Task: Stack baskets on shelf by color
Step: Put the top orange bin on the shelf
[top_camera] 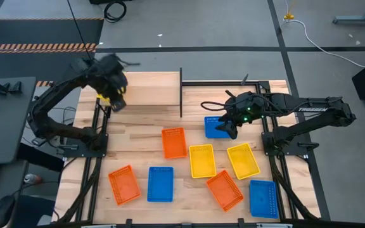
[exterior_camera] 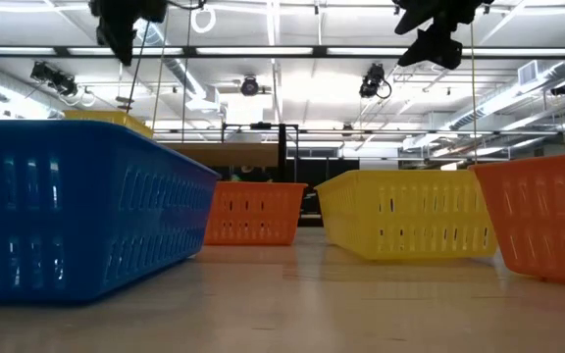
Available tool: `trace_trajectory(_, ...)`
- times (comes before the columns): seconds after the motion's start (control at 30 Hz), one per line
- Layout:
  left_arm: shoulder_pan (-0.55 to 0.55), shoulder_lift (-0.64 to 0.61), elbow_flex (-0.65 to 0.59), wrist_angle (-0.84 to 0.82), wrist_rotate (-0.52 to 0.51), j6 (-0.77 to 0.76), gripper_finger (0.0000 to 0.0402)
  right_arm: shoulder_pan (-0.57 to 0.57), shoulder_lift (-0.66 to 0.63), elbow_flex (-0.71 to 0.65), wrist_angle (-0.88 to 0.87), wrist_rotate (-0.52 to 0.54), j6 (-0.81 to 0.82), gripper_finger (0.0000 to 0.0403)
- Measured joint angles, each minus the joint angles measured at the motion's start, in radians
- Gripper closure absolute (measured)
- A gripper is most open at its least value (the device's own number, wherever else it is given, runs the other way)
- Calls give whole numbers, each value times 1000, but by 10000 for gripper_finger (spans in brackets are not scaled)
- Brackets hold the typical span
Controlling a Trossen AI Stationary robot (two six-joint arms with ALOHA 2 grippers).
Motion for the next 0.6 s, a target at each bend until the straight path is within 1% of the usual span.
trace_trajectory(0.1, -166, 14, -12, 11, 8, -120, 284, 0, 0, 0, -15, 0, -24, 159)
trace_trajectory(0.17, -276, 20, -28, 63, -2, -199, 284, 0, 0, 0, -15, -1, -30, 159)
trace_trajectory(0.23, -374, 21, -51, 150, -9, -281, 283, 0, 0, 0, -15, -12, -40, 159)
trace_trajectory(0.33, -511, 44, -90, 323, -37, -384, 281, 0, -4, 0, -21, -32, -50, 159)
trace_trajectory(0.47, -645, 117, -106, 499, -106, -443, 280, 0, -18, 0, -82, -49, -59, 159)
trace_trajectory(0.6, -721, 234, -107, 635, -117, -445, 277, -11, -48, 0, -174, -37, -66, 159)
